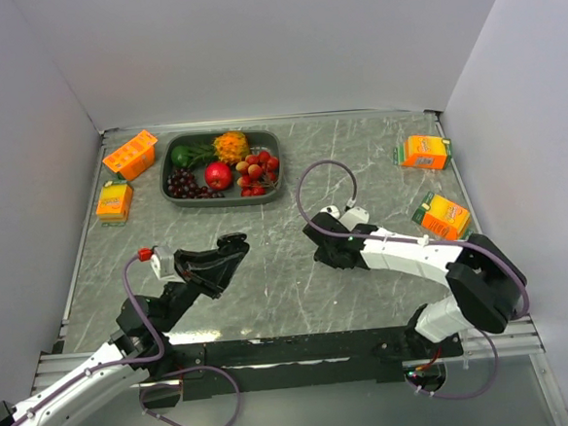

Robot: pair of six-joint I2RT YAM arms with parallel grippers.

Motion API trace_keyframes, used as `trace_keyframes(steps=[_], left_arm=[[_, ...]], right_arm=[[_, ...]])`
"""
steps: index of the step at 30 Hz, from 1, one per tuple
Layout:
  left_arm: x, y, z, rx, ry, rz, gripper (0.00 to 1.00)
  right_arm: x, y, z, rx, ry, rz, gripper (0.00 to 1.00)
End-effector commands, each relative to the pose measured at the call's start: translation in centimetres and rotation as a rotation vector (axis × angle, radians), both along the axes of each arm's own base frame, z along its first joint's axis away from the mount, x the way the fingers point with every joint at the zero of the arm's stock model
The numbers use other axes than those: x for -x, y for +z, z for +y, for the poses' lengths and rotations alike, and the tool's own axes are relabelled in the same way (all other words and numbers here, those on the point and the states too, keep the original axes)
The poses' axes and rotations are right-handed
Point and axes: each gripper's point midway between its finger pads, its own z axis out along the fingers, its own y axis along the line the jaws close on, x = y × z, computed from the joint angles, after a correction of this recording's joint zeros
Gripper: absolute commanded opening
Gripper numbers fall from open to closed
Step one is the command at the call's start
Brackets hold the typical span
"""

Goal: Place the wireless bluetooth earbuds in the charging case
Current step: Pick up the earbud from the center of the board.

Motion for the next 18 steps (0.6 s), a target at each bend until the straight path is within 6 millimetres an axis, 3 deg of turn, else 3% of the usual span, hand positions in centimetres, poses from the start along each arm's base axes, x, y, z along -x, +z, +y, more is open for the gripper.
trace_keyframes(steps=[1, 12, 18], left_arm=[[0.0, 1.7, 0.7, 0.053, 0.022, -0.035, 0.01], [0.0, 1.4, 0.6, 0.043, 0.019, -0.028, 0.01], [0.0, 1.3, 0.6, 0.04, 0.018, -0.027, 0.01]], right_arm=[[0.3, -1.7, -0.3, -0.035, -0.091, 0.071, 0.0], [1.3, -5.0, -0.2, -0.017, -0.057, 0.183, 0.0], [1.6, -4.8, -0.1, -0.012, -0.014, 0.196, 0.18]])
